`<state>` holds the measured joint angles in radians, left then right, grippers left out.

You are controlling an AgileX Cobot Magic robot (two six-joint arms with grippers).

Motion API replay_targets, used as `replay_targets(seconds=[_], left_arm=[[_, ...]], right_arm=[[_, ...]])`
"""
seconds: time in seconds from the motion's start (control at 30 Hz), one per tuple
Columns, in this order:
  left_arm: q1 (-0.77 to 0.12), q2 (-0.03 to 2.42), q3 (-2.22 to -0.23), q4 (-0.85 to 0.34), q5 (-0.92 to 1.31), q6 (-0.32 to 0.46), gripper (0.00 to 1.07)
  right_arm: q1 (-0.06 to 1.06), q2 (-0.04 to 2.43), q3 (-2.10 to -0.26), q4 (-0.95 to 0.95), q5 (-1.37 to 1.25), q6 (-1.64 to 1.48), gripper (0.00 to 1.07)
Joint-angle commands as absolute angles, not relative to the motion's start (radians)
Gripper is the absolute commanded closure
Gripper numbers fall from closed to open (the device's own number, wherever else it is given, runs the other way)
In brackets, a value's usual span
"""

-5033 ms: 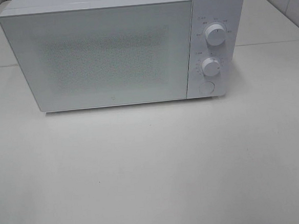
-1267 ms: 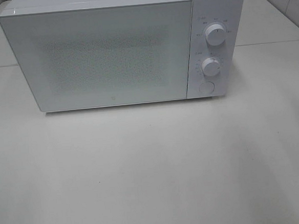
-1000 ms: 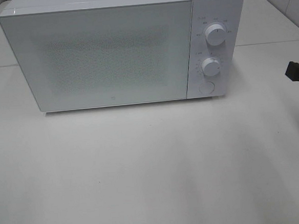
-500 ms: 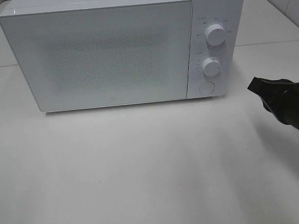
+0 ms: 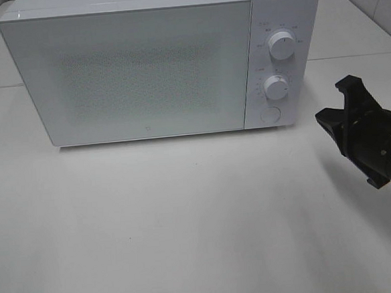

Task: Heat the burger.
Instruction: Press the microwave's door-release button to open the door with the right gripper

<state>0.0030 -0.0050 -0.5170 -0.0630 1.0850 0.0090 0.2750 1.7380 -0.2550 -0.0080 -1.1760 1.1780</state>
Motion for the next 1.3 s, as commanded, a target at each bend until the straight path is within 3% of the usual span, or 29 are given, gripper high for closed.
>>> replay_targets(seconds=[0.03,0.4,0.8,1.3], left_arm=[[-0.003,-0.02,-0.517,-0.058,1.071,0.007,0.06],[-0.003,-0.02,-0.517,-0.058,1.071,0.007,0.06],[-0.003,-0.02,-0.517,-0.058,1.071,0.007,0.06],[-0.003,-0.02,-0.517,-0.058,1.071,0.007,0.06]], right_arm=[[0.277,1.735,-0.297,-0.013,-1.124,1.195,1.07],[0.277,1.768,-0.395,0.033,-0.984,1.282,1.07],[0.405,1.934,-0.517,0.093,-1.031,1.406,1.07],[0.408,2.006,-0.623,0.168,-0.926,1.388,1.07]])
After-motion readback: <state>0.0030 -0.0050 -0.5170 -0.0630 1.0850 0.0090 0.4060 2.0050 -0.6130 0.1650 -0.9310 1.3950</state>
